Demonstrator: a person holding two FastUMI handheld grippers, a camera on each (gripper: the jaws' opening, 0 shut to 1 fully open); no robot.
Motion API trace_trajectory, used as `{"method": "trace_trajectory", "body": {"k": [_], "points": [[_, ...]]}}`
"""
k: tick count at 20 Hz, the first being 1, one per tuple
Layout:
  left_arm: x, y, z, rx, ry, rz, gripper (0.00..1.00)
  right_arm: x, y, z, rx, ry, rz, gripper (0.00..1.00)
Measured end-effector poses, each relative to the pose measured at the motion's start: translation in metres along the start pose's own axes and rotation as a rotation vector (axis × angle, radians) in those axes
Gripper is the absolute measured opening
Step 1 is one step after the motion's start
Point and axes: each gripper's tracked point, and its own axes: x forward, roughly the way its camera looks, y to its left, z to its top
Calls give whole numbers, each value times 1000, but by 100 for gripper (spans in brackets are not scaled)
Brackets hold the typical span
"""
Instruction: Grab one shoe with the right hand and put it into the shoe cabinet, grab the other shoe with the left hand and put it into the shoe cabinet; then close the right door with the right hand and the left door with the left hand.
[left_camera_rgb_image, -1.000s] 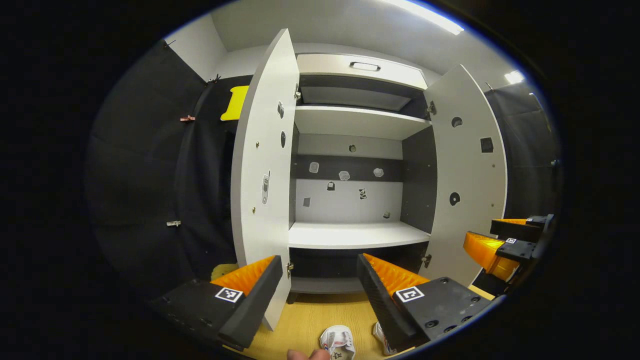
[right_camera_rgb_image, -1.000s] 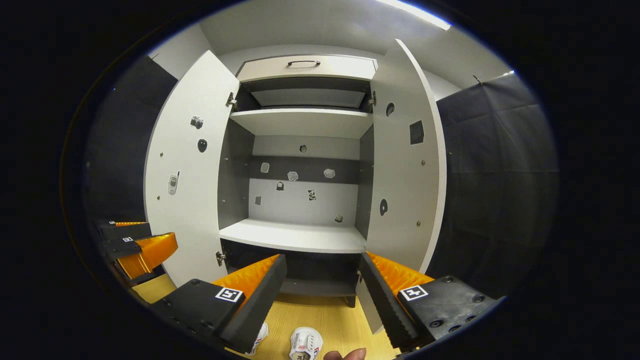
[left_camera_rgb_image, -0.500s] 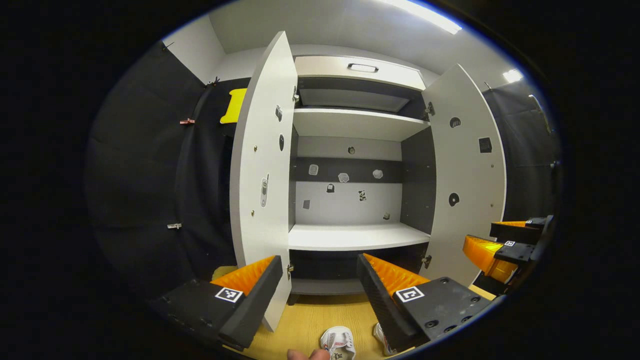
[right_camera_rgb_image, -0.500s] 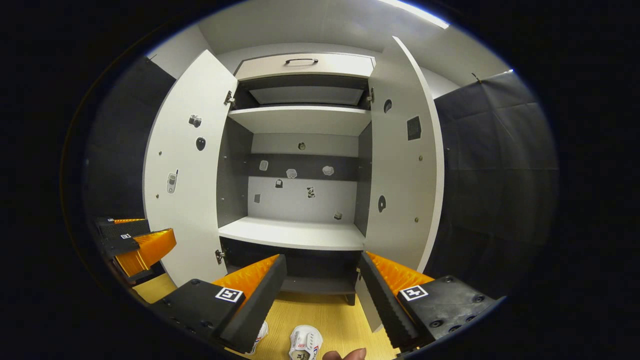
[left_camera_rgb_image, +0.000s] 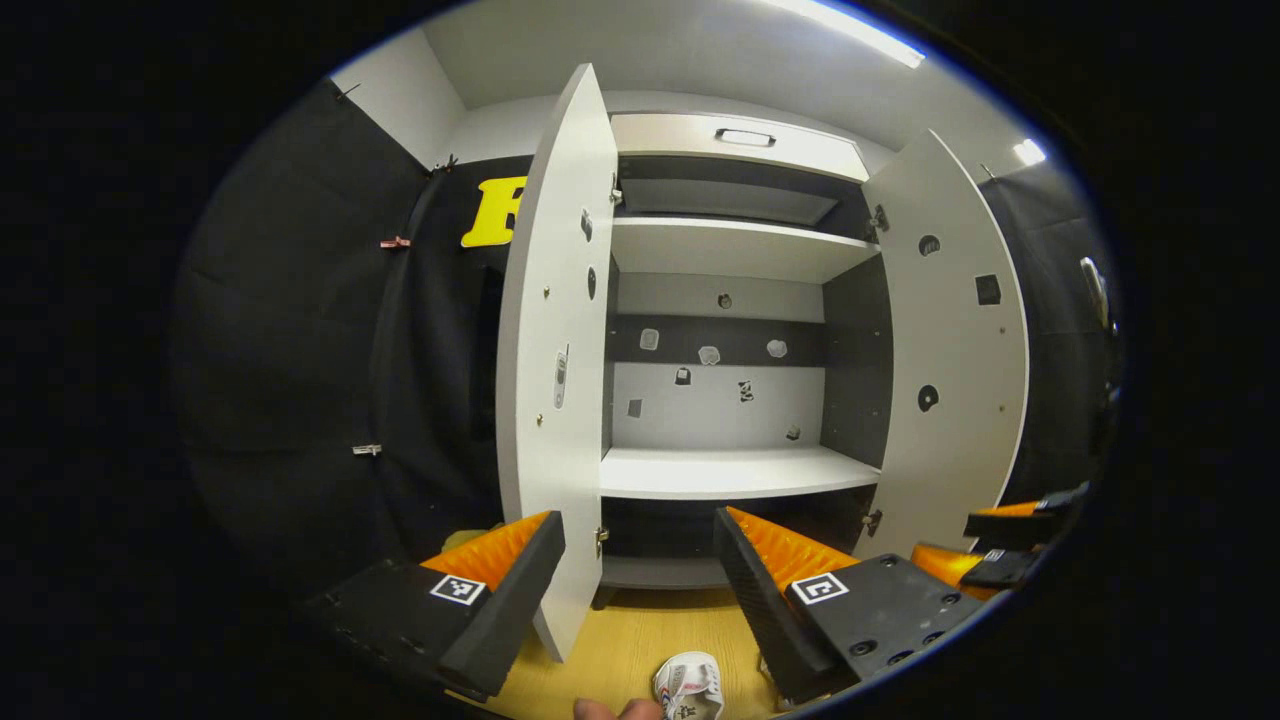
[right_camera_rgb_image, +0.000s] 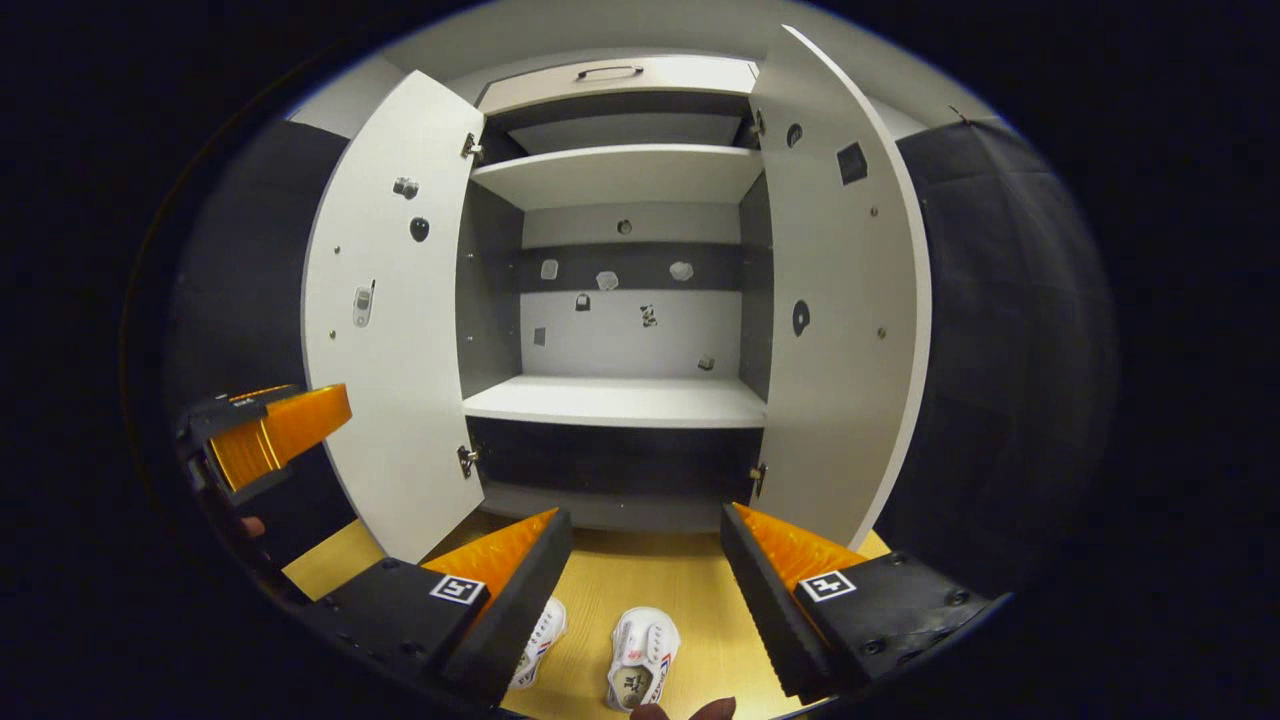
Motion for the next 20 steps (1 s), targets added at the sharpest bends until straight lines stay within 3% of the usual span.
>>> {"method": "trace_trajectory", "body": {"k": [7, 10, 11, 12, 15, 17, 18, 19, 20], "points": [[6, 20, -13, 10, 8, 64, 95, 6, 17, -132, 95, 282, 36, 96], [5, 23, -19, 13, 15, 78, 95, 11, 12, -199, 140, 428, 5, 77], [4, 23, -23, 15, 20, 79, 95, 12, 11, -217, 153, 463, -7, 66], [4, 23, -25, 20, 27, 79, 95, 13, 10, -229, 165, 481, -16, 62], [2, 22, -34, 35, 40, 74, 95, 23, 4, -263, 163, 512, -48, 36], [2, 22, -40, 47, 52, 73, 95, 28, 6, -281, 168, 546, -50, 36], [2, 23, -42, 50, 60, 75, 95, 32, 7, -289, 166, 557, -55, 27], [1, 24, -45, 51, 65, 77, 95, 36, 6, -296, 160, 560, -62, 36], [0, 25, -47, 55, 69, 80, 95, 40, 6, -301, 155, 562, -68, 37]]}}
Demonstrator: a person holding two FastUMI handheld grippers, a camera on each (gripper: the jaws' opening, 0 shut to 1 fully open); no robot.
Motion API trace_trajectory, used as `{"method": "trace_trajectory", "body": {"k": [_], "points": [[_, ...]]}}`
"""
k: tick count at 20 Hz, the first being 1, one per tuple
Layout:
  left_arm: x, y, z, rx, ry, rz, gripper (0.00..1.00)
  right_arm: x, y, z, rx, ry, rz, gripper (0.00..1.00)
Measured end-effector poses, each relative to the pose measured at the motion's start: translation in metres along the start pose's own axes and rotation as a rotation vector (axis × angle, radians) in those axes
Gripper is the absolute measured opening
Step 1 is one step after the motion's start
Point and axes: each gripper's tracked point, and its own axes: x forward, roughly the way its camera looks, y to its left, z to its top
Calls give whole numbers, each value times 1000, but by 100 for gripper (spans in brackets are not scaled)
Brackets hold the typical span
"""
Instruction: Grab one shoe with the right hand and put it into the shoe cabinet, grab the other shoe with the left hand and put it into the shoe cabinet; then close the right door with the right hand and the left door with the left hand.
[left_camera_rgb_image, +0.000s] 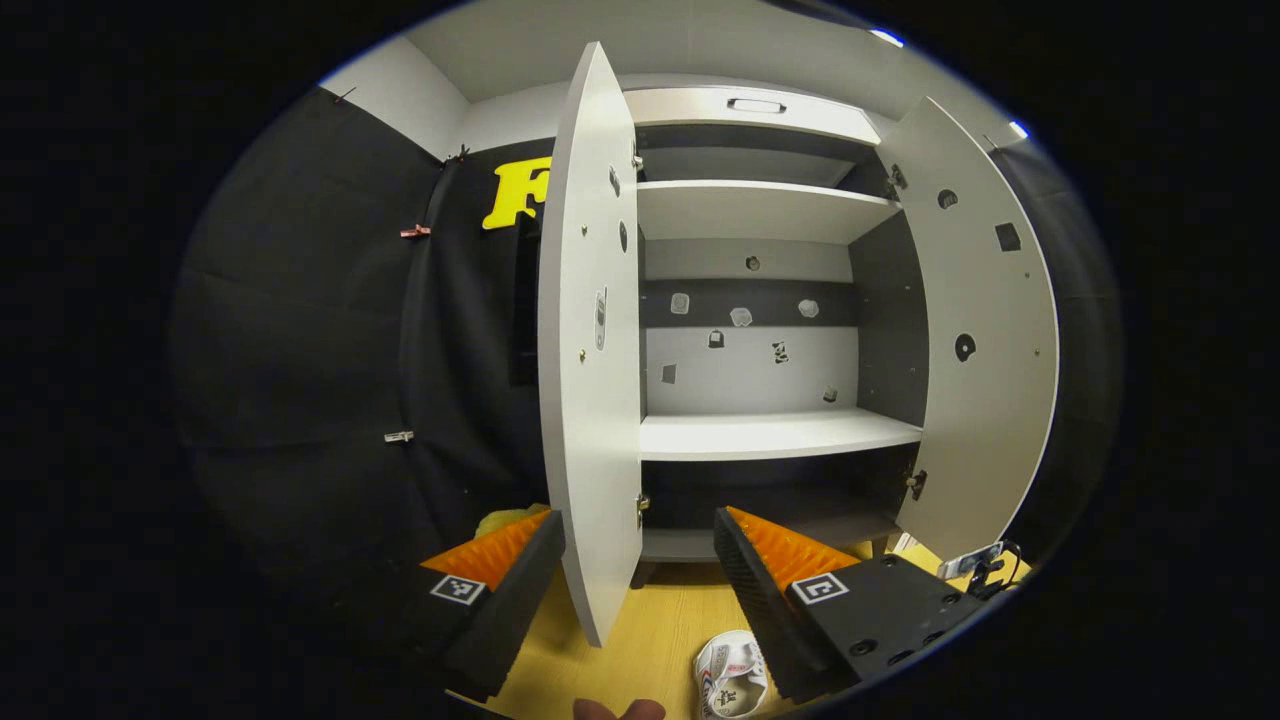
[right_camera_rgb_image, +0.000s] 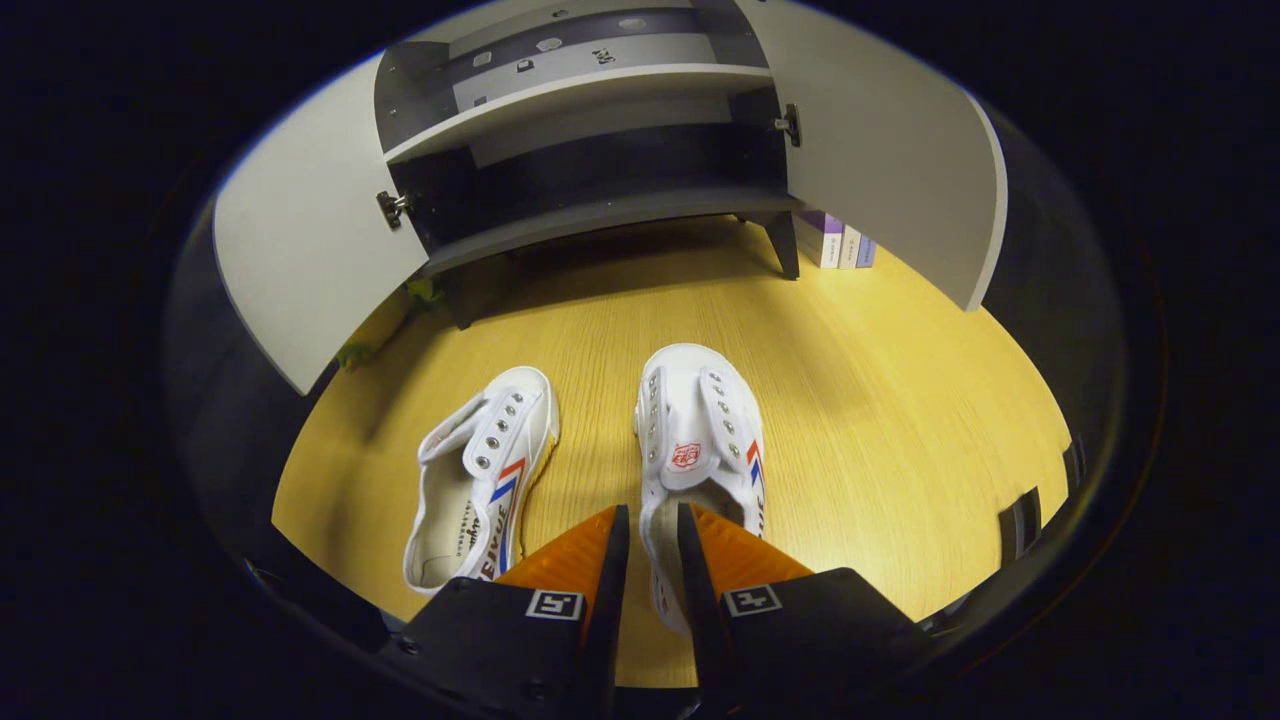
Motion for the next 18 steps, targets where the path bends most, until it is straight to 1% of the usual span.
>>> {"method": "trace_trajectory", "body": {"k": [2, 3, 4, 7, 9, 10, 11, 12, 13, 14, 15, 18], "points": [[1, 4, -4, 12, 6, 7, 95, 15, 1, -2, 0, -6, -9, 36], [1, 6, -7, 19, 9, 13, 95, 23, 1, 0, 0, -16, -14, 27], [1, 8, -9, 23, 12, 18, 95, 31, 2, 2, 2, -30, -22, 37], [1, 13, -16, 29, 25, 29, 95, 53, 4, 15, 20, -90, -37, 36], [0, 14, -20, 41, 31, 30, 95, 63, 1, 23, 4, -136, -69, 33], [1, 15, -22, 50, 34, 30, 95, 67, -3, 26, -8, -159, -82, 31], [1, 15, -24, 57, 36, 28, 95, 71, -3, 28, -14, -172, -82, 22], [1, 15, -24, 62, 37, 27, 95, 71, -2, 29, -10, -179, -74, 22], [0, 15, -25, 64, 38, 25, 94, 65, 2, 28, -5, -176, -60, 11], [0, 14, -25, 63, 39, 23, 94, 72, 0, 29, -5, -167, -43, 11], [0, 14, -25, 62, 38, 21, 94, 67, 0, 30, -2, -153, -26, 6], [-1, 11, -23, 57, 33, 14, 95, 58, -6, 39, -3, -136, -4, 6]]}}
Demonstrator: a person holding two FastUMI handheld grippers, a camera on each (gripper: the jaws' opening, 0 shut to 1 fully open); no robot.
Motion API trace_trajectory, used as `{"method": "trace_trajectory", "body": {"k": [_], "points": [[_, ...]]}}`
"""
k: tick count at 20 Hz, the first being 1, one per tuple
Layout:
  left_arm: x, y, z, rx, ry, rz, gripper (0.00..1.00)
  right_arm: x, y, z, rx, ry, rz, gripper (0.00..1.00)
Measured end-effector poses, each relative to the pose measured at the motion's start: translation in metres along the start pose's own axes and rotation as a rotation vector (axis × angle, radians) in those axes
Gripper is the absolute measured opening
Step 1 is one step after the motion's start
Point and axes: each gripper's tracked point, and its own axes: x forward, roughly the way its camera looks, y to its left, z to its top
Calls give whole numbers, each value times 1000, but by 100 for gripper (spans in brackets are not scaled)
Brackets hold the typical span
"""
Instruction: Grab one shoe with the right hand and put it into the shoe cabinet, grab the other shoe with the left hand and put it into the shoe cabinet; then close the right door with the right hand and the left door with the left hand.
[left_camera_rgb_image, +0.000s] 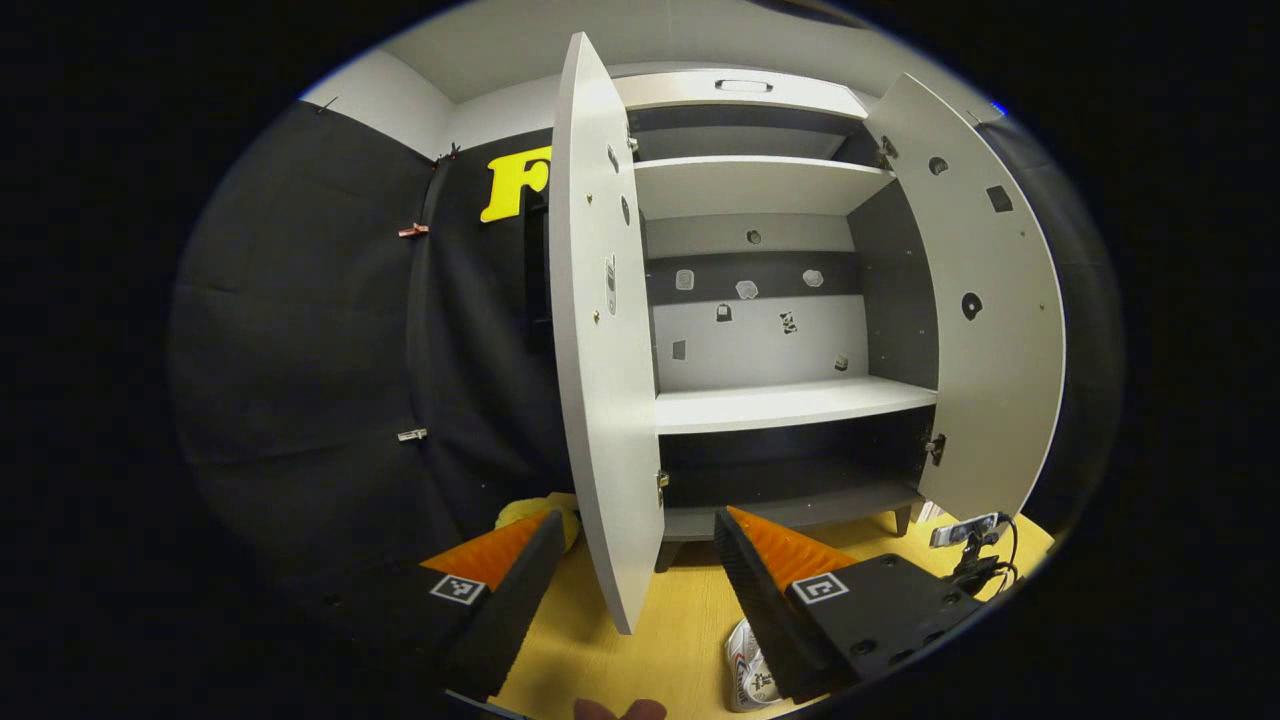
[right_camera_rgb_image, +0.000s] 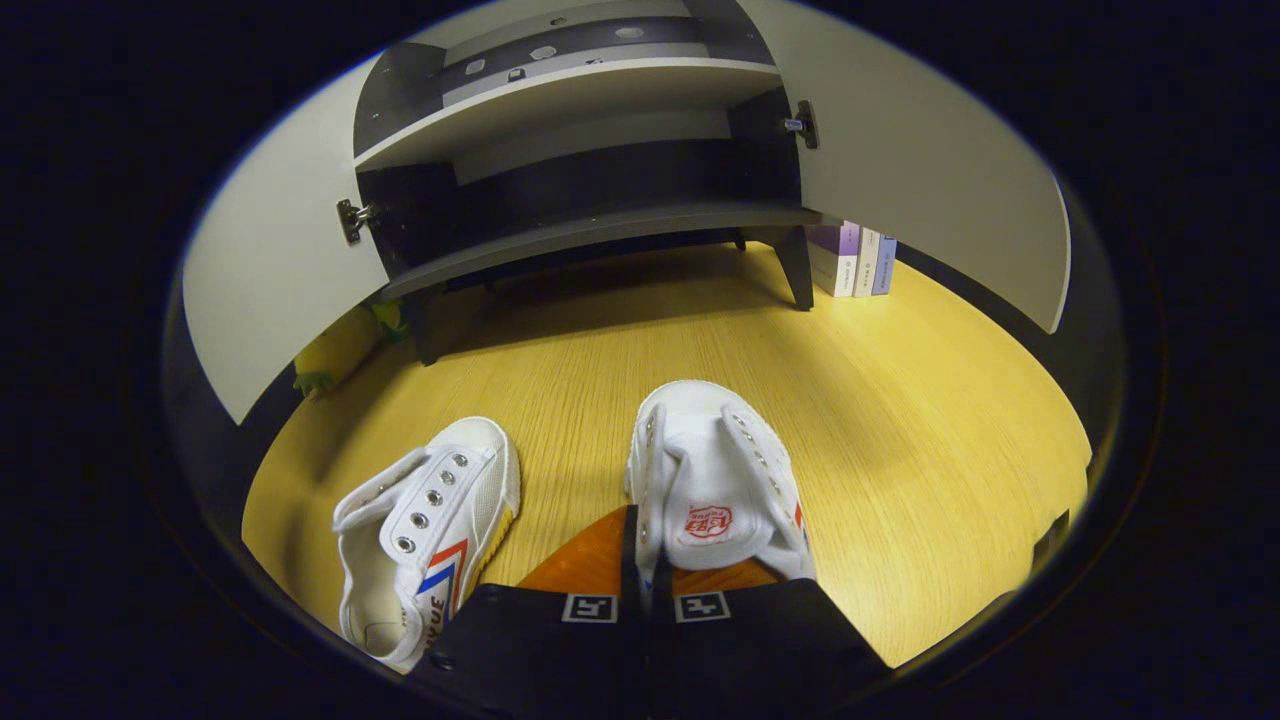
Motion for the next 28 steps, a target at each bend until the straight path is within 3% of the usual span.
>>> {"method": "trace_trajectory", "body": {"k": [6, 11, 17, 23, 28], "points": [[2, -3, 4, -21, 0, -16, 95, -48, 4, 48, 17, -23, 48, 6], [3, -8, 5, -35, 2, -34, 95, -103, 26, 124, -34, -90, 101, 6], [8, -13, 2, -83, 19, -51, 95, -150, 45, 217, -55, -144, 113, 6], [17, -19, 4, -92, 8, -73, 95, -155, 57, 313, -73, -180, 127, 6], [20, -28, -4, -95, 28, -105, 95, -126, 63, 399, -128, -226, 117, 6]]}}
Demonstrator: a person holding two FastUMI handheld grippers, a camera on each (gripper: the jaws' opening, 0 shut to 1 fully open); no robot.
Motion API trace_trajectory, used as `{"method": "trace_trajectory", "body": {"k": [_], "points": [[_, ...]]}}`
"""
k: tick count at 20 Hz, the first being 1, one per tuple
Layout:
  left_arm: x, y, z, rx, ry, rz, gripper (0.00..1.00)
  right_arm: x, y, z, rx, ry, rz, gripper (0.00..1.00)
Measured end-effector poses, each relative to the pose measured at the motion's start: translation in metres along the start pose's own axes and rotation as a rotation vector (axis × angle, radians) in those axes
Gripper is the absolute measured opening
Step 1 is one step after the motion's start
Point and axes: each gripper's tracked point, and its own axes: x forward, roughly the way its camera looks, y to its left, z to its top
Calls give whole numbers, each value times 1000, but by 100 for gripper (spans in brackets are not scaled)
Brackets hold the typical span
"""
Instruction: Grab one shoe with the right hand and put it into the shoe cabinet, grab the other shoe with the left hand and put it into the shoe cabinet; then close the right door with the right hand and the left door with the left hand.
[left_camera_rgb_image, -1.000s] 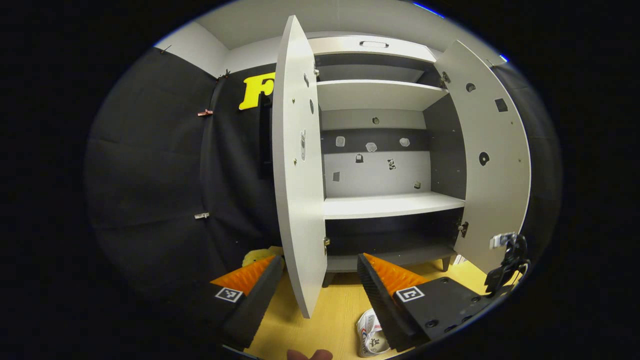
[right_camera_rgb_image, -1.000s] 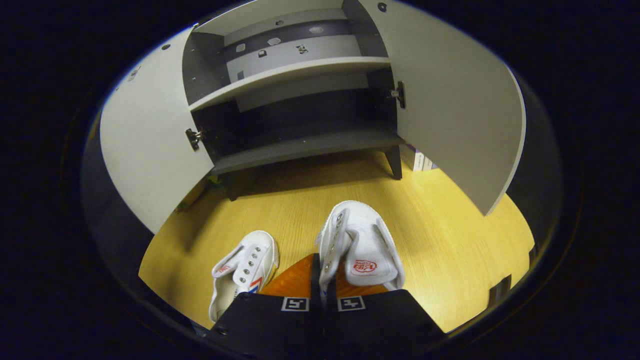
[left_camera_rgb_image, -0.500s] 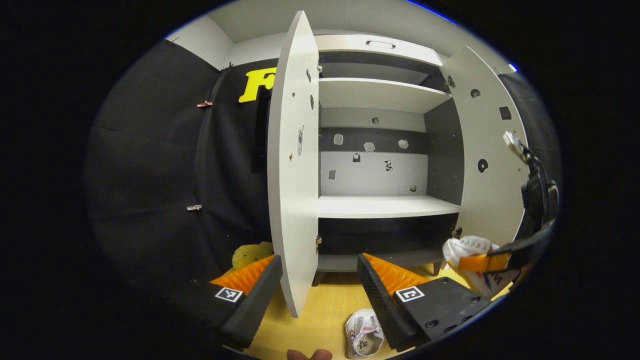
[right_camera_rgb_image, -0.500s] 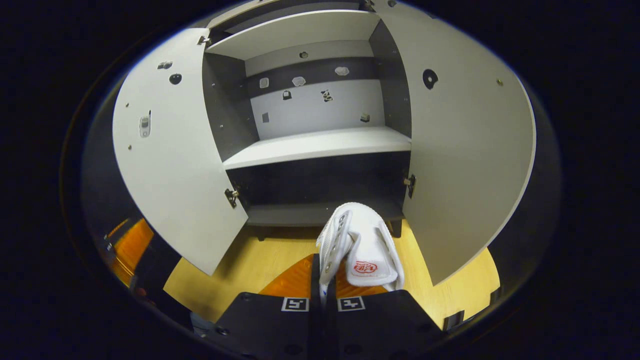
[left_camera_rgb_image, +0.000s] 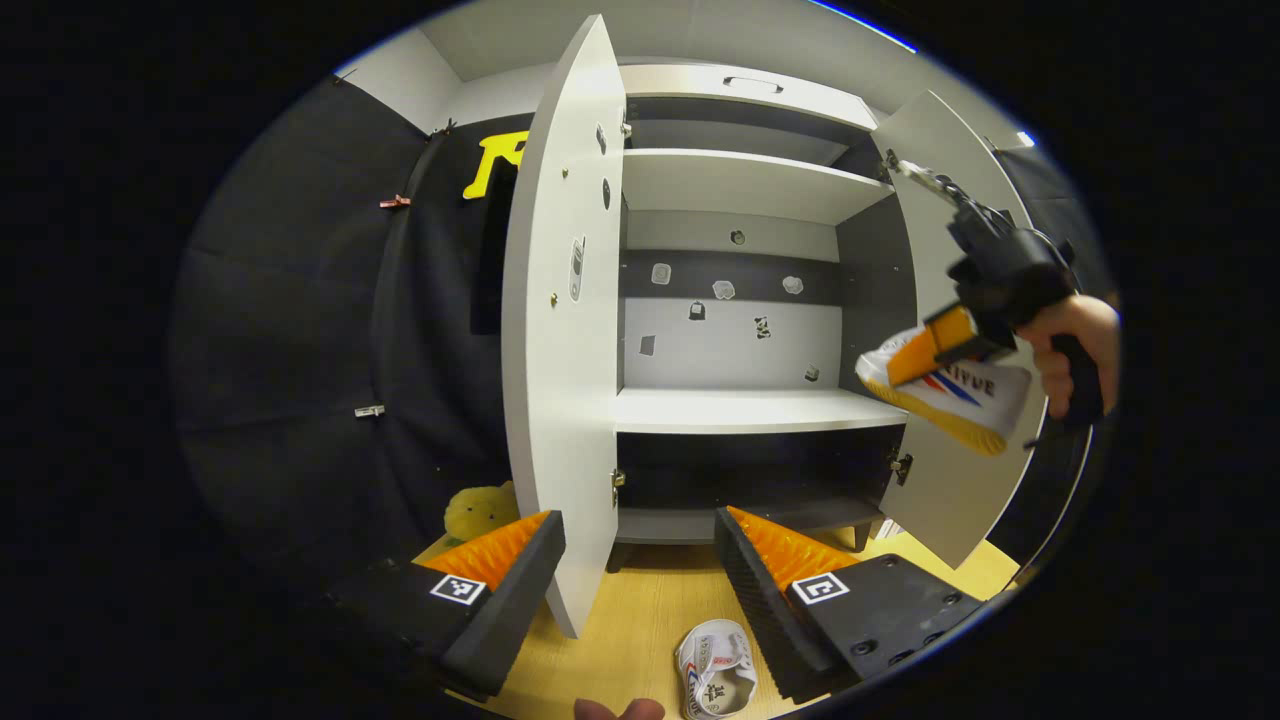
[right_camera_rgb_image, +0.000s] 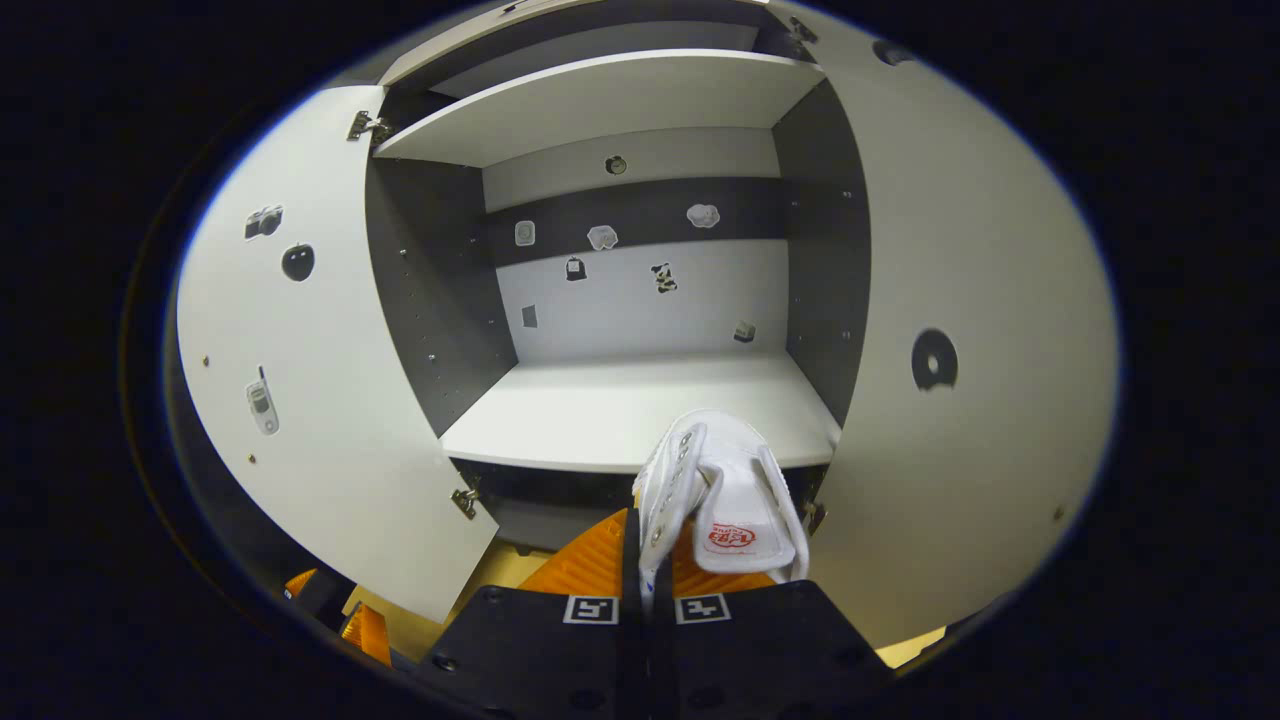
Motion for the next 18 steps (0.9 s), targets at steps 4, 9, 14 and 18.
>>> {"method": "trace_trajectory", "body": {"k": [4, 9, 14, 18], "points": [[5, -3, -5, -11, 10, -10, 95, 53, -8, 43, -17, -1, -4, 6], [13, -4, -9, -9, 15, -8, 95, 130, -24, 54, -115, 45, -55, 6], [17, -9, -11, 6, 16, -10, 95, 200, -45, 43, -186, 99, -118, 6], [18, -12, -14, 5, 27, -16, 95, 244, -58, 41, -268, 126, -165, 6]]}}
